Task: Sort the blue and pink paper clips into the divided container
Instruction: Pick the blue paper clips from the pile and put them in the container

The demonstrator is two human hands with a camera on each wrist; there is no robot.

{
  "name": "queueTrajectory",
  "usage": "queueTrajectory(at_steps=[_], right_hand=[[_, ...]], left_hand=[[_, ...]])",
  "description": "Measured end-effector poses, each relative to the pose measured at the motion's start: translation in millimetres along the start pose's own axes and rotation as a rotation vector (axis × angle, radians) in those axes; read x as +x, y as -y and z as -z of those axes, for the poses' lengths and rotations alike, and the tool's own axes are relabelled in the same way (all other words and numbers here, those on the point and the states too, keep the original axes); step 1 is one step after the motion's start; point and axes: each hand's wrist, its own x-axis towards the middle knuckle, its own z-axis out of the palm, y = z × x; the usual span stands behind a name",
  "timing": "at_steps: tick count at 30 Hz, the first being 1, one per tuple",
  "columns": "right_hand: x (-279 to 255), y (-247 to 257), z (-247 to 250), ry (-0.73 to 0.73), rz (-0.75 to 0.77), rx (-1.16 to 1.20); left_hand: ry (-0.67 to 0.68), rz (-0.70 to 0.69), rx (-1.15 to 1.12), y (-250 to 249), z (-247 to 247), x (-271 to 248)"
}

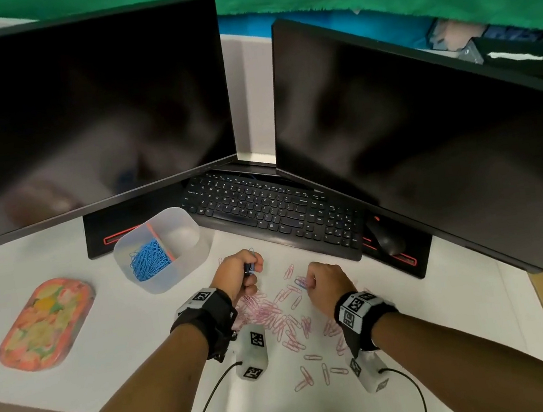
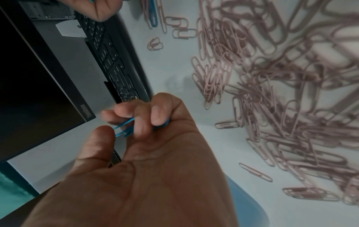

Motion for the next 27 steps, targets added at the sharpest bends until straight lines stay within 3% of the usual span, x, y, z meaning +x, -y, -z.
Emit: queueTrajectory(at_steps=[4, 9, 19, 23, 27], right_hand=[[3, -2, -4, -0.006, -0.084, 0.036], [2, -6, -1, 0.089, -0.160, 0.031], [-24, -11, 0, 0.251, -0.041, -0.044], [-22, -6, 11, 0.254, -0.115, 0.034], [-14, 5, 26, 0.274, -0.155, 0.253]], left_hand=[[-0.002, -0.002, -0.010, -1, 5, 1], [0.003, 0.005, -0.032, -2, 10, 3], [0.031, 0.030, -0.055, -7, 14, 0], [0.042, 0.039, -0.072, -12, 18, -3], [0.050, 0.052, -0.087, -17, 22, -8]])
